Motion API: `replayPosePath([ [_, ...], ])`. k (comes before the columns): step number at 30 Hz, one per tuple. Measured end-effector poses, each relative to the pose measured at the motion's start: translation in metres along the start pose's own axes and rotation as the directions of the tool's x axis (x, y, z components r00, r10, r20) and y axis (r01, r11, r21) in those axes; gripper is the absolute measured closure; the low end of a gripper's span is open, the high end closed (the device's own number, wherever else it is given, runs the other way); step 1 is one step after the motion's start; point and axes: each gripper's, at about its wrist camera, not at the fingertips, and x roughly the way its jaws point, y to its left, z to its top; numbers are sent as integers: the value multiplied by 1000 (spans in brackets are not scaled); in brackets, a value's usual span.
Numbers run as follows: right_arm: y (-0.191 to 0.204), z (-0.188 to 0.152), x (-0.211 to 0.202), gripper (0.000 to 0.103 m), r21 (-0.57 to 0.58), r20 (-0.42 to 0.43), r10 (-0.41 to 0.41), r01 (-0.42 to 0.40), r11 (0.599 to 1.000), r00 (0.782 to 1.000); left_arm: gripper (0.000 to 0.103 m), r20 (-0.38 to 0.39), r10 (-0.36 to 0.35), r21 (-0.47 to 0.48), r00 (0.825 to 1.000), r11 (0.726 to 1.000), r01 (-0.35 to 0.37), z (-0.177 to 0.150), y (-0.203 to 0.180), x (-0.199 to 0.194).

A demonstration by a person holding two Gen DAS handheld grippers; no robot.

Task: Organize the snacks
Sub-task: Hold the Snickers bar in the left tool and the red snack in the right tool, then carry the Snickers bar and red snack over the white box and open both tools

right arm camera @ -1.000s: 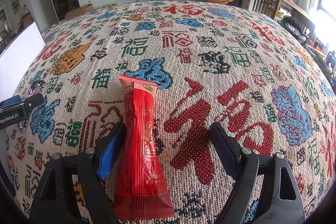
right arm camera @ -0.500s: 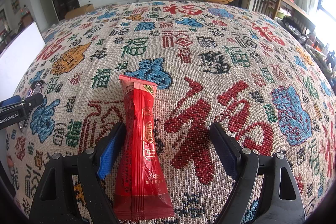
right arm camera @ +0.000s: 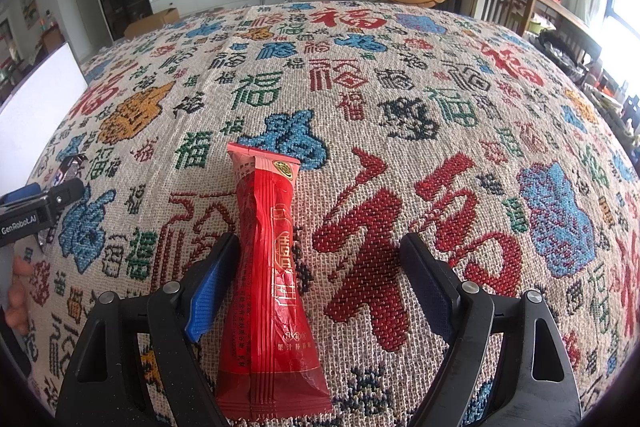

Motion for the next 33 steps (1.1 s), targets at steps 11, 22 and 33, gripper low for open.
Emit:
replayPosePath([
  [11, -36, 32, 2, 18, 62, -353, 246, -239, 969, 903, 3, -221, -188, 42, 957, 979, 202, 9, 15, -23],
  [22, 2, 62, 11, 20, 16, -414, 228, -243, 970, 881, 26, -240, -146, 71, 960, 983, 167, 10, -2, -14],
  [33, 17, 45, 16, 72, -100, -392, 143, -196, 975, 909, 84, -183, -83, 146, 980, 983, 111, 13, -8, -16],
])
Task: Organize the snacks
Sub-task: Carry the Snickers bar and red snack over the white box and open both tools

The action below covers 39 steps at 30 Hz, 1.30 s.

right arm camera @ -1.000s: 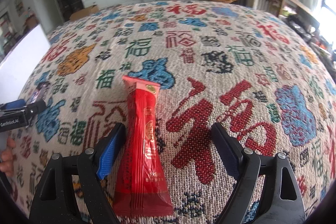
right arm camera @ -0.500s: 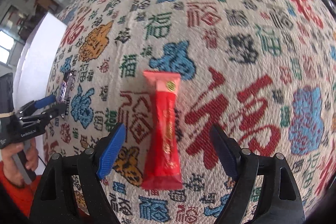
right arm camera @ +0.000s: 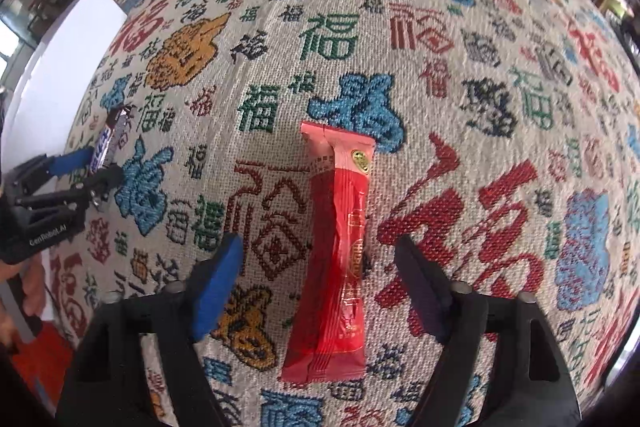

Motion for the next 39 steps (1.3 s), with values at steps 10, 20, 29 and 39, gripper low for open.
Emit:
replayPosePath([
  [10, -25, -20, -39, 86, 70, 55, 83, -87, 994, 995, 86, 122, -206, -135, 971, 966, 222, -37, 24, -65],
  [20, 99, -4, -119, 86, -67, 97, 351, -345, 936, 931, 86, 327, -242, -195, 914, 929, 316, -78, 108, -221],
  [29, 315, 7, -170, 86, -356, 43, 558, -509, 784, 829, 86, 327, 0, -394, 945, 909, 136, -132, 226, -264],
  [39, 386, 1, -86, 52, -358, -82, 466, -462, 811, 881, 43, 221, 178, -402, 959, 912, -77, -171, 227, -217],
])
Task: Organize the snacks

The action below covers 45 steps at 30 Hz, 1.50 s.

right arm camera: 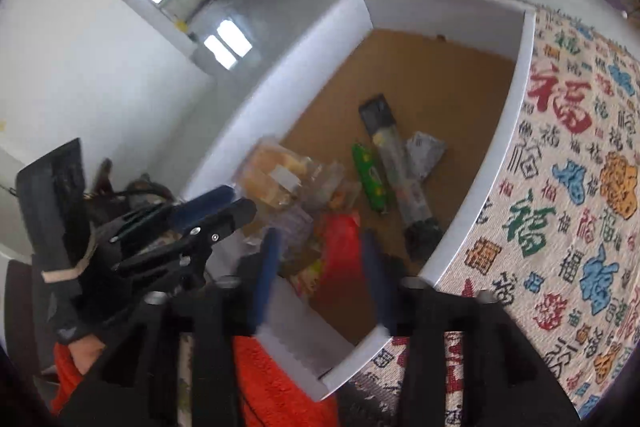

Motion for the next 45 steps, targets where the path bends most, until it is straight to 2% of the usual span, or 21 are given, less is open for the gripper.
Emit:
replayPosePath([
  [1, -2, -2, 2, 52, -2, 1, -11, 11, 1000, 1000, 33, 18, 21, 14, 1000, 1000, -21, -2, -1, -1],
  [3, -2, -3, -1, 52, -10, 10, -30, 30, 1000, 1000, 24, 53, 71, 34, 996, 997, -73, 0, -3, -7],
  [5, -3, -1, -8, 48, -26, 31, -54, 55, 998, 998, 23, 92, 111, 34, 990, 993, -115, 1, -6, -13],
  [7, -1, -2, -17, 43, -50, 58, -79, 82, 995, 995, 13, 117, 138, 4, 984, 990, -139, 1, -5, -22],
  [9, 1, -2, -23, 42, -69, 75, -98, 103, 992, 992, 8, 139, 175, -43, 975, 984, -171, 0, 3, -30],
  [12, 5, -7, -29, 41, -84, 99, -121, 130, 988, 988, 7, 167, 238, -65, 957, 971, -230, -2, 3, -38],
  [16, 10, -14, -30, 41, -100, 120, -124, 136, 986, 985, 6, 165, 322, -67, 932, 947, -315, -6, 6, -44],
  [20, 19, -19, -33, 41, -119, 126, -118, 133, 984, 985, 6, 165, 316, -61, 934, 949, -310, -10, 7, -46],
  [28, 30, -22, -28, 39, -159, 118, -146, 164, 974, 982, 6, 178, 373, -58, 910, 928, -369, -15, 5, -48],
  [32, 28, -24, -24, 39, -148, 108, -154, 169, 974, 982, 6, 216, 411, -56, 886, 911, -409, -17, 2, -52],
  [34, 27, -25, -23, 39, -141, 105, -162, 176, 974, 981, 6, 227, 419, -53, 879, 907, -419, -18, 0, -54],
  [39, 26, -26, -22, 39, -137, 97, -188, 200, 970, 977, 5, 218, 410, -63, 886, 912, -406, -20, 1, -59],
  [44, 28, -27, -23, 39, -136, 102, -199, 212, 968, 975, 5, 169, 361, -78, 917, 933, -352, -21, 6, -59],
  [45, 28, -26, -23, 39, -136, 102, -198, 211, 968, 975, 0, 161, 351, -77, 922, 936, -343, -20, 7, -60],
])
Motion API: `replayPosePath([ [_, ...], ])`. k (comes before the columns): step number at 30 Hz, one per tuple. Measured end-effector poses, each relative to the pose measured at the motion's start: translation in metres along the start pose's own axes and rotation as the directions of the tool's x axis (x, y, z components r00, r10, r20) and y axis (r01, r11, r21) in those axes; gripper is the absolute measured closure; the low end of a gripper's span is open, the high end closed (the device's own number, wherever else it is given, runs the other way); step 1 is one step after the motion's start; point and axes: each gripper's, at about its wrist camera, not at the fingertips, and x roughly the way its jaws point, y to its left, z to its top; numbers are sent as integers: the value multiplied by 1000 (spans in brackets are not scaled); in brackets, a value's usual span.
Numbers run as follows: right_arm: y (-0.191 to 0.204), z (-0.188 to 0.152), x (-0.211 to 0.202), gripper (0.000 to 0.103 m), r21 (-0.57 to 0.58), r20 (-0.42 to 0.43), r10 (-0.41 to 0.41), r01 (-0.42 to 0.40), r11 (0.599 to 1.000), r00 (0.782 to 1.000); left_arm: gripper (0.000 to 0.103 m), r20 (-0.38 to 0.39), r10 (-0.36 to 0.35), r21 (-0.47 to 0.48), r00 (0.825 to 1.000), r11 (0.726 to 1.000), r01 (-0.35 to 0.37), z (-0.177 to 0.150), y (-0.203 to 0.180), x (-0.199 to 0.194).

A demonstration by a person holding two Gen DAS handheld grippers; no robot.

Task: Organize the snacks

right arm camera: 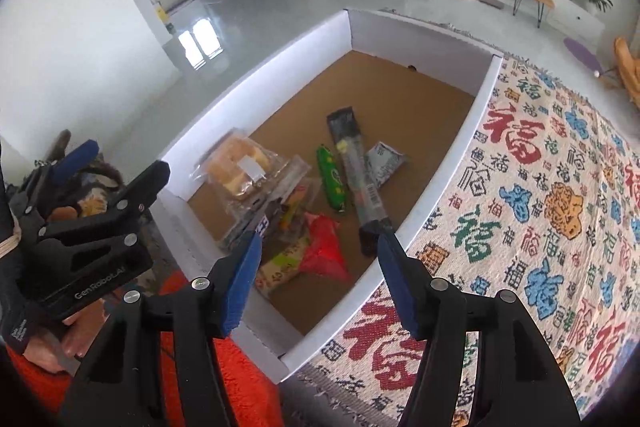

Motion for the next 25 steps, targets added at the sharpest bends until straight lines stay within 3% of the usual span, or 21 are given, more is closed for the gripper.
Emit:
replayPosePath([
  [4, 2, 2, 0, 39, 0, 3, 2, -2, 1000, 1000, 0, -24, -47, -6, 999, 999, 47, 1, 0, -3],
  [13, 7, 4, 3, 39, -3, 3, 4, -4, 1000, 1000, 0, -93, -65, -24, 994, 998, 63, 0, 4, 6],
  [25, 13, 7, 10, 39, -13, -7, 0, 0, 1000, 1000, 0, -92, -90, -69, 992, 994, 84, -5, 18, 11],
])
